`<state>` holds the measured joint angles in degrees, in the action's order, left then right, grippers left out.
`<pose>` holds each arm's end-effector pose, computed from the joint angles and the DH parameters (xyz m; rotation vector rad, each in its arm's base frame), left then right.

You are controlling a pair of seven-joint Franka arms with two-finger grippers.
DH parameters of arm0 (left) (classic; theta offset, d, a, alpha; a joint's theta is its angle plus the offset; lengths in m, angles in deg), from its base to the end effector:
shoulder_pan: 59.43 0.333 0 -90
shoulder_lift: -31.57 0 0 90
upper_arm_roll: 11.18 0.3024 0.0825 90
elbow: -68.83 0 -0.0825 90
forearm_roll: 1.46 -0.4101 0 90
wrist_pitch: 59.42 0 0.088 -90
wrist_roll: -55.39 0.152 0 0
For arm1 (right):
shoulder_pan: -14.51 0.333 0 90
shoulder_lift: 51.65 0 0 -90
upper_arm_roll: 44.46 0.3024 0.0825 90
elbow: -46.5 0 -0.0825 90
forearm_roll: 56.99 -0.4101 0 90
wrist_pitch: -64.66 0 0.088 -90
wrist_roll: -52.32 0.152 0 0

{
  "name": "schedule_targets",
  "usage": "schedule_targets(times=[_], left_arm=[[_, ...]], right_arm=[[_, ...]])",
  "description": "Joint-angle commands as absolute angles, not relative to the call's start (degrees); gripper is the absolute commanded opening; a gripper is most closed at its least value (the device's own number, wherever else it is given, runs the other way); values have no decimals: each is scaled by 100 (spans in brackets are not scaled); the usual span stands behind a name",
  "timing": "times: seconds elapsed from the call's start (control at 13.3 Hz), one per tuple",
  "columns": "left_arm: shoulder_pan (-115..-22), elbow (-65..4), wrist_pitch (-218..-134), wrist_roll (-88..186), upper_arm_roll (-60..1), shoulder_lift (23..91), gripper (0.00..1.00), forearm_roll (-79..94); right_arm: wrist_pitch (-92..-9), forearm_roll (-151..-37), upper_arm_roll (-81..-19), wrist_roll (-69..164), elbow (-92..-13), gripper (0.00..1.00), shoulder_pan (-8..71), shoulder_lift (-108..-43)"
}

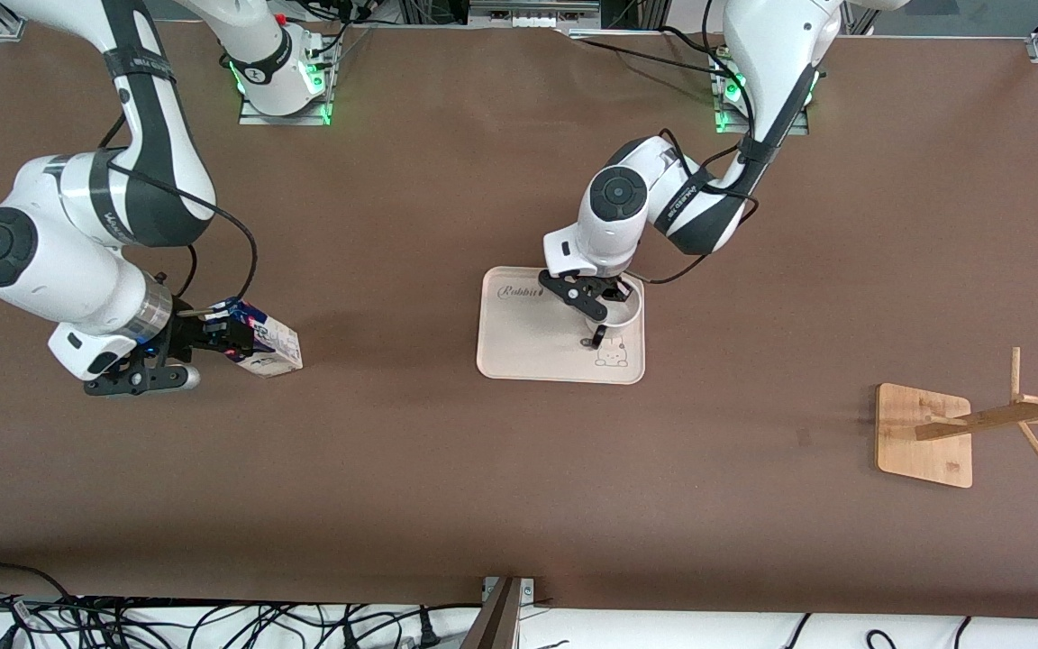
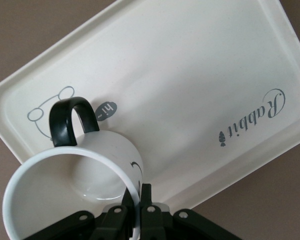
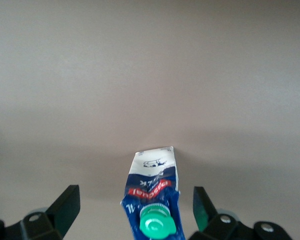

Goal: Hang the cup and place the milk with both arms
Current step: 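Lift the mug with the left gripper while the right gripper withdraws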

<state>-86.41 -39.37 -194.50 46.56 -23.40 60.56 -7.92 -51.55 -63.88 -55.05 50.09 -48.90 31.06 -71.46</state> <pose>0.5005 -0.4025 0.1644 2.9947 -0.9037 -0.0479 0.6713 0.0898 0.3426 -3.0903 -0.1586 -0.0351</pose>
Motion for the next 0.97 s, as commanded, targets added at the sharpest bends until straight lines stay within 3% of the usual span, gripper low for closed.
schedule_targets(times=[0.0, 0.3, 0.67, 0.9], left_arm=[[-8667, -3990, -19487, 4625, -2314, 5891, 0, -893], [-8606, -3587, -18716, 4607, -2270, 5627, 0, -893], [-7703, -1734, -16090, 4651, -2243, 5442, 0, -884], [-6684, -1081, -15751, 4660, -2296, 5451, 0, -796]], right_arm=[[-4391, -6393, -5527, 4995, -4676, 100, 3094, -6713], [-3476, -6367, -5667, 4987, -4534, 100, 3094, -6072], [-2667, -6078, -5782, 4925, -3929, 100, 3094, -5859], [-2596, -6032, -5782, 4925, -3884, 100, 3103, -5842]])
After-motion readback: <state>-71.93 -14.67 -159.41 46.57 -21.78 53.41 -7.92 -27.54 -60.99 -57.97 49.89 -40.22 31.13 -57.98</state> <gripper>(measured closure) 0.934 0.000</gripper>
